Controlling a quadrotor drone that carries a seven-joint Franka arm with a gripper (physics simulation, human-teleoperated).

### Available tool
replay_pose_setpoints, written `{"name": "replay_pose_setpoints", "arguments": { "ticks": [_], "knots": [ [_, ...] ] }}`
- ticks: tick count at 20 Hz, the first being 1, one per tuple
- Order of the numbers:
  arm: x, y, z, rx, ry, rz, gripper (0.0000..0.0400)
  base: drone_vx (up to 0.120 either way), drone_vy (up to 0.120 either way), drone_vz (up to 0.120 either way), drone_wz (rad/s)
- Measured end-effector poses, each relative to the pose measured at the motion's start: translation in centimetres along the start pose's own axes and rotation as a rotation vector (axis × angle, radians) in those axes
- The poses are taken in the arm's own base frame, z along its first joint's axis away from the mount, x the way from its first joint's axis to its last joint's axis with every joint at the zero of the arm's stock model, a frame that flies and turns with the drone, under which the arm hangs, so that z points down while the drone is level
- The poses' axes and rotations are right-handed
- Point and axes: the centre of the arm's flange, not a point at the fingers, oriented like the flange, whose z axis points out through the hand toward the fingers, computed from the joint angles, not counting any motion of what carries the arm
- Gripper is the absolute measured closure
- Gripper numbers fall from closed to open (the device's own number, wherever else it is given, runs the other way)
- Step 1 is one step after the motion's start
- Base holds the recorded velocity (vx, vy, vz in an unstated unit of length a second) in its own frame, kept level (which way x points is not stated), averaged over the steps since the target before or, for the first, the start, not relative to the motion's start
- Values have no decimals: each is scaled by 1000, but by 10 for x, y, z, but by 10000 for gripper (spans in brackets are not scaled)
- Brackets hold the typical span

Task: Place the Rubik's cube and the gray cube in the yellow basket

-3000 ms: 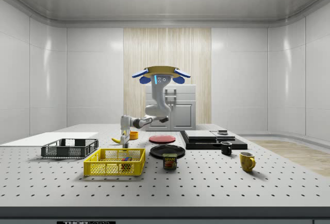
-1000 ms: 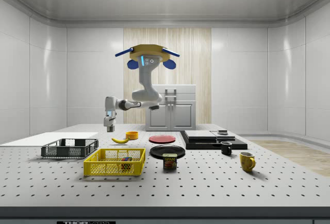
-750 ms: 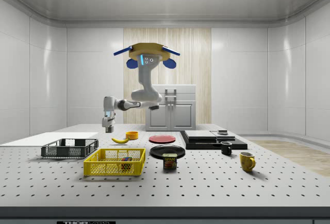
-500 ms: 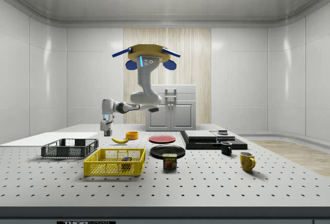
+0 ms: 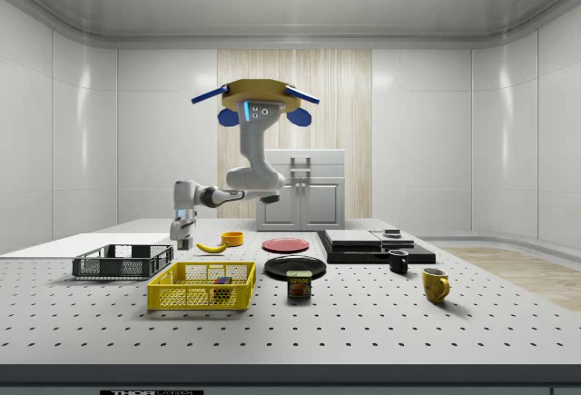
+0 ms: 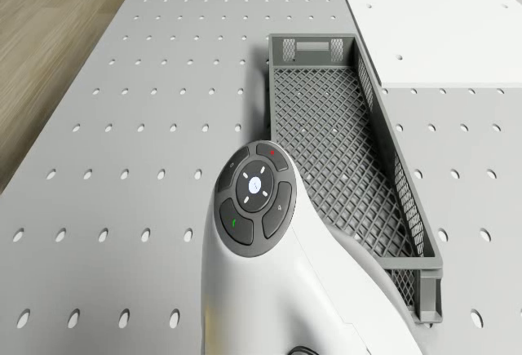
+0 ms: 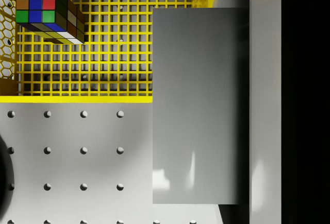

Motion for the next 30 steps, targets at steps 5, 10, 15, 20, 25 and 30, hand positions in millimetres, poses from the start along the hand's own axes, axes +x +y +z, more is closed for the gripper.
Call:
{"name": "replay_pose_setpoints", "arguments": {
  "ticks": [5, 10, 15, 20, 25, 30],
  "knots": [
    [0, 0, 0, 0, 0, 0, 150, 0, 120, 0, 0],
    [0, 0, 0, 0, 0, 0, 150, 0, 120, 0, 0],
    [0, 0, 0, 0, 0, 0, 150, 0, 120, 0, 0],
    [0, 0, 0, 0, 0, 0, 150, -56, 40, 0, 0],
    [0, 0, 5, 0, 0, 0, 150, -40, 0, 0, 0],
    [0, 0, 24, 0, 0, 0, 150, 0, 0, 0, 0]
  ]
}}
